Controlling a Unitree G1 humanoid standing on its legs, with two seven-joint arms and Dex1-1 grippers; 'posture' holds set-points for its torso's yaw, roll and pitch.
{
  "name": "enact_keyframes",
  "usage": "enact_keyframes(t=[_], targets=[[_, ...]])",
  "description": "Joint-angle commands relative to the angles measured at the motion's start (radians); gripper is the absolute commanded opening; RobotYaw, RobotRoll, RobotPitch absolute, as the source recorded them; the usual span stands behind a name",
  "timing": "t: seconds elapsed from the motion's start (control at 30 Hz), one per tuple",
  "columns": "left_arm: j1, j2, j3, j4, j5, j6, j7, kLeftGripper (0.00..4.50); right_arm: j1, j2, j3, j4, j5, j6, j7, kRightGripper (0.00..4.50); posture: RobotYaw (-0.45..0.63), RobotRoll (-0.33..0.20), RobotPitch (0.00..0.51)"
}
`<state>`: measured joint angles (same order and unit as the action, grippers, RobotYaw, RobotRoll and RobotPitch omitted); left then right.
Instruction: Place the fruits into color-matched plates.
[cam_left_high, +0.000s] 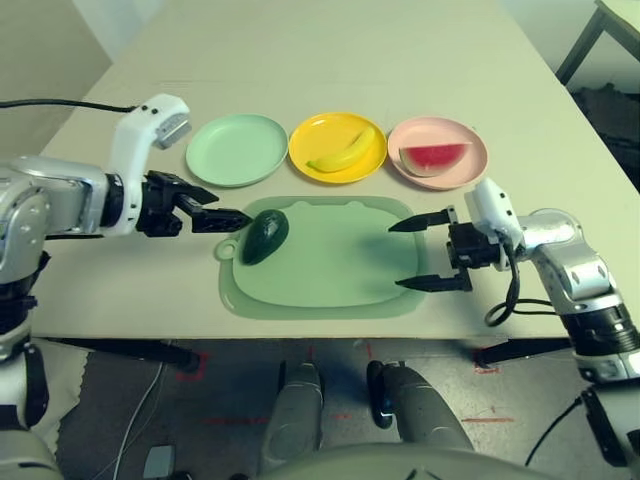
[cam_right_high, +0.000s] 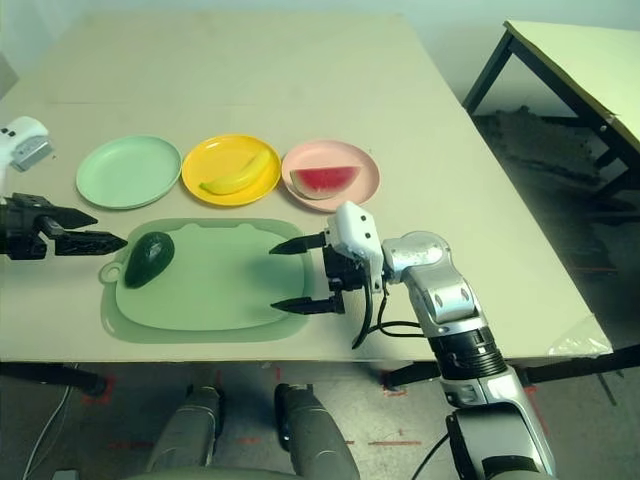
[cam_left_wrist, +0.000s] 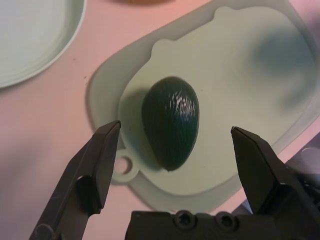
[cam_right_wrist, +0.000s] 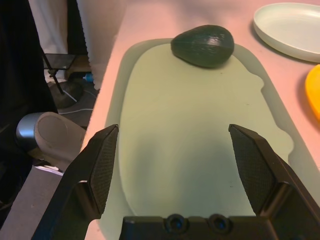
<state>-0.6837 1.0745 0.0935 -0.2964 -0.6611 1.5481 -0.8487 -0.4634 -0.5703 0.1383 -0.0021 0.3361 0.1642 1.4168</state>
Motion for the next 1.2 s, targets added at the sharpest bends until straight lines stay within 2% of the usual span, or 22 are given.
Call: enact_keyframes(t=[0.03, 0.37, 0.73, 0.97, 1.2], targets=[[0.000, -0.003, -0.027, -0.020, -0.030, 0.027, 0.004, 4.50, 0.017, -0.014, 0.013, -0.031, 0.006, -0.003, -0.008, 4.45, 0.00, 0.000, 0.197], [-0.003, -0.018, -0.090, -0.037, -0.051, 0.003, 0.033, 4.50, 0.025, -0.024, 0.021, -0.065, 0.008, 0.006, -0.037, 4.45, -0.02, 0.000, 0.196], [-0.012, -0.034, -0.181, -0.038, -0.012, -0.078, 0.077, 4.50, 0.035, 0.007, 0.036, -0.131, 0.060, 0.085, -0.091, 4.45, -0.02, 0.000, 0.199], [-0.009, -0.040, -0.199, -0.035, 0.001, -0.100, 0.085, 4.50, 0.069, 0.019, 0.037, -0.138, 0.027, 0.110, -0.208, 4.45, -0.02, 0.000, 0.197], [-0.001, -0.041, -0.215, -0.015, 0.025, -0.125, 0.098, 4.50, 0.105, 0.025, 0.054, -0.198, 0.042, 0.143, -0.265, 4.45, -0.03, 0.000, 0.197]])
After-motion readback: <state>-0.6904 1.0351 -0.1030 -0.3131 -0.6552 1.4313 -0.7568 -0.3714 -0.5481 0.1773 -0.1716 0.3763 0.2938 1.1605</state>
